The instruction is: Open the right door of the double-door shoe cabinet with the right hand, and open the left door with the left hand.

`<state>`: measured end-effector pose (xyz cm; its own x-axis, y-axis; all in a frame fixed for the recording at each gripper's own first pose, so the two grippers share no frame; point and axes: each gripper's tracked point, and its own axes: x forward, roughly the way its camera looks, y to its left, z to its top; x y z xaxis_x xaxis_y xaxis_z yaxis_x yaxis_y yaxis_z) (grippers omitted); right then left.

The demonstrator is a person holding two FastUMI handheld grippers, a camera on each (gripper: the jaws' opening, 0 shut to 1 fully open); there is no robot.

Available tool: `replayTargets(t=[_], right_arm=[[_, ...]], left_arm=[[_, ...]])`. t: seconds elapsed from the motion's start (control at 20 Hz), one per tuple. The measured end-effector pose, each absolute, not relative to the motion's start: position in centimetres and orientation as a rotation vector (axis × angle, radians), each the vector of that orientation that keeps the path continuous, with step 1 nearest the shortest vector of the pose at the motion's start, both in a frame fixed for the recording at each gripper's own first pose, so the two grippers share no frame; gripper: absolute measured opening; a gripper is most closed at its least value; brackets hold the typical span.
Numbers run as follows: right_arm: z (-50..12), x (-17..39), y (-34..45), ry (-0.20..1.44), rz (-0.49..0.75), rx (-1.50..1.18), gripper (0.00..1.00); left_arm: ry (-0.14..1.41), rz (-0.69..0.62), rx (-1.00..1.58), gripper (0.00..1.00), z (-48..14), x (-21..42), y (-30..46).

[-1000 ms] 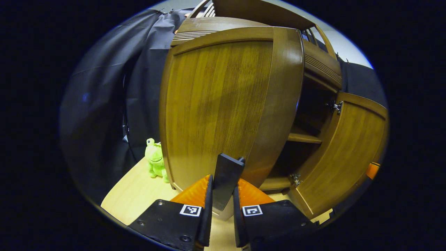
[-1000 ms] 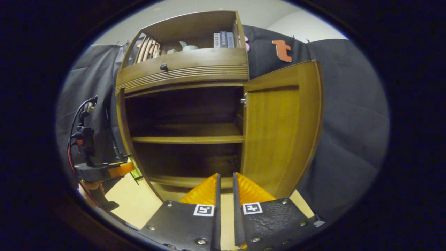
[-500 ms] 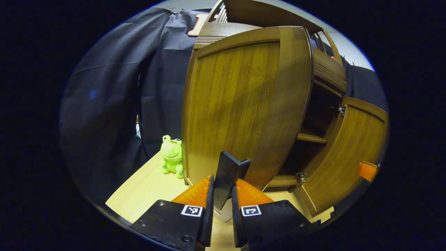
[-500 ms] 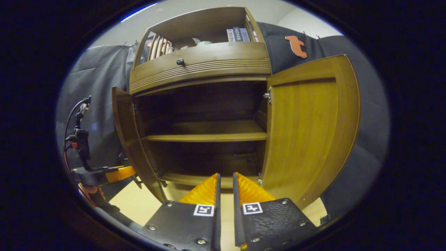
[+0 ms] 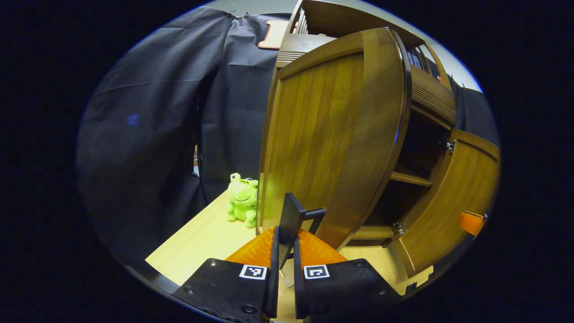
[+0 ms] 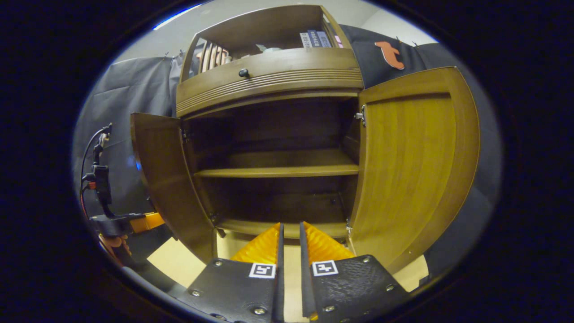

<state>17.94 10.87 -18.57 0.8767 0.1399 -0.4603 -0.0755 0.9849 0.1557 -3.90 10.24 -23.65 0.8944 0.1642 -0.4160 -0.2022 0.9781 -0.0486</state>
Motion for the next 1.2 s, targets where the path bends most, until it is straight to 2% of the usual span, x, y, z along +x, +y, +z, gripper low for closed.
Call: replayTargets(t=[0.1, 0.15, 0.2, 0.4, 0.55, 0.6, 0.7, 0.8, 0.95, 1.0, 1.2], right_arm=[[-18.8, 18.1, 11.2, 0.495, 0.125, 0.136, 0.16], [-18.9, 18.2, 11.4, 0.496, 0.131, 0.137, 0.16], [-19.0, 18.4, 11.7, 0.497, 0.138, 0.138, 0.16], [-19.5, 18.7, 13.2, 0.505, 0.173, 0.138, 0.16], [-19.8, 19.1, 14.3, 0.511, 0.202, 0.137, 0.16], [-19.9, 19.2, 14.6, 0.512, 0.211, 0.137, 0.16], [-20.1, 19.3, 15.2, 0.518, 0.225, 0.139, 0.16], [-20.3, 19.5, 15.8, 0.523, 0.237, 0.146, 0.16], [-20.3, 19.8, 16.3, 0.526, 0.250, 0.147, 0.16], [-20.4, 19.8, 16.2, 0.526, 0.252, 0.147, 0.16], [-20.6, 20.2, 16.4, 0.528, 0.259, 0.146, 0.16]], left_arm=[[0.418, 0.212, -0.086, 0.14, -23.6, -4.1, 10.5], [0.415, 0.226, -0.086, 0.09, -23.4, -4.2, 10.6], [0.412, 0.236, -0.087, 0.12, -23.1, -4.1, 10.6], [0.399, 0.268, -0.090, 0.10, -22.4, -4.0, 10.7], [0.391, 0.297, -0.078, 0.06, -21.3, -4.3, 10.8], [0.386, 0.306, -0.080, 0.02, -20.9, -4.2, 10.7], [0.384, 0.330, -0.075, 0.07, -21.3, -4.5, 10.9], [0.380, 0.341, -0.074, 0.02, -21.7, -4.3, 10.9], [0.380, 0.350, -0.076, 0.02, -22.0, -4.5, 11.2], [0.377, 0.353, -0.077, 0.05, -21.9, -4.5, 11.2], [0.357, 0.369, -0.081, 0.03, -21.2, -4.6, 11.3]])
